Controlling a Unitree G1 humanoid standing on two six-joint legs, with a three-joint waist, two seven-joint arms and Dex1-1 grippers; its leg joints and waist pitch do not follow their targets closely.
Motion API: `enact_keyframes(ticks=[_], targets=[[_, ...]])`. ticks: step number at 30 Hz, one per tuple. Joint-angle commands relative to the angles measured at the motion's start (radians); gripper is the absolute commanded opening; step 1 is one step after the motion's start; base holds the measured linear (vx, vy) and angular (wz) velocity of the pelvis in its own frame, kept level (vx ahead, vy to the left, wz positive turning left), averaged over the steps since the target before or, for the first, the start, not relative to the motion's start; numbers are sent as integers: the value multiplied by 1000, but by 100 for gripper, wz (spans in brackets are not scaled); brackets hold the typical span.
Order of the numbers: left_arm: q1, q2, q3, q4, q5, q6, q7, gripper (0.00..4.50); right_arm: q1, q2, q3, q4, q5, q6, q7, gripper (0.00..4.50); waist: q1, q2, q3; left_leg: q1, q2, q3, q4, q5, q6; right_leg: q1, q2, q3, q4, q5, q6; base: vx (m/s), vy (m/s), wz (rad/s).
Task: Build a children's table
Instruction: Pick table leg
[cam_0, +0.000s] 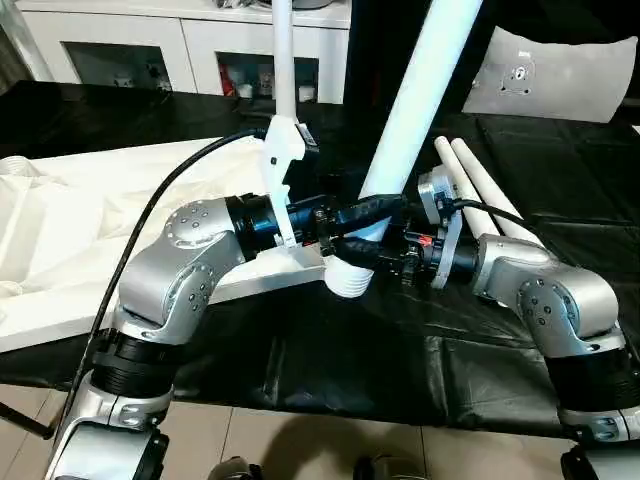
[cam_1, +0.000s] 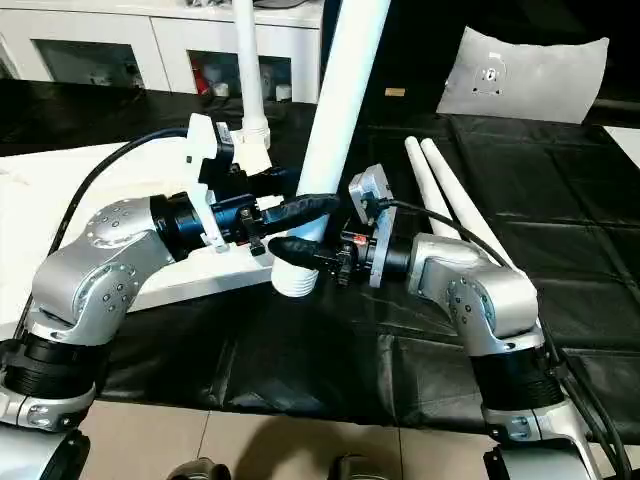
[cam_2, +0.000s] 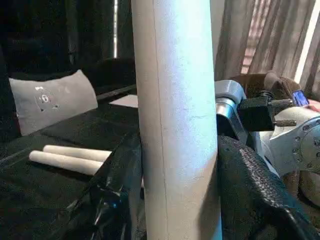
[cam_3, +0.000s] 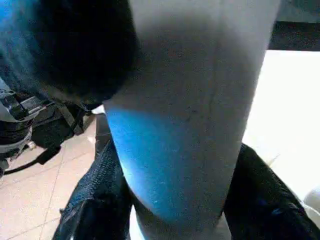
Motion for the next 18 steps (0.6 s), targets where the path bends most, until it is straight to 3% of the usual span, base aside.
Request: enact_keyframes(ticks=[1, 3, 5, 9, 16, 18], targets=[[0, 1, -11, -31, -17, 19, -12, 189, 5, -3, -2, -8, -4, -13, -6, 199, 2, 1, -94, 13, -1, 6, -59, -184, 2, 66, -38, 20, -75, -306, -168, 0, 0, 0], [2, -5, -6, -42, -41, 45, -9, 189, 6, -1, -3, -2, -10, -16, -12, 197, 2, 0, -94, 13, -1, 6, -59, -184, 2, 66, -37, 19, -75, -305, -170, 0, 0, 0], [6, -14, 3, -60, -79, 78, -12, 259, 6, 5, -13, 4, -7, -15, -20, 197, 2, 1, -93, 13, -1, 6, -58, -188, 1, 66, -38, 19, -75, -313, -171, 0, 0, 0], [10, -10, -1, -71, -88, 89, -23, 265, 7, 7, -15, 4, -7, -13, -23, 196, 1, 0, -93, 13, -1, 6, -58, -191, 4, 64, -37, 19, -76, -319, -169, 0, 0, 0], [30, -7, 0, -90, -121, 119, -44, 344, 19, 28, -18, -8, -31, -57, -56, 195, 1, 1, -92, 12, -1, 6, -58, -196, 1, 63, -38, 19, -78, -335, -160, 0, 0, 0], [35, -25, 18, -90, -134, 111, -34, 348, 23, 34, -18, -16, -37, -57, -73, 195, 0, 1, -93, 11, -1, 6, -58, -189, 0, 63, -37, 20, -78, -323, -163, 0, 0, 0]])
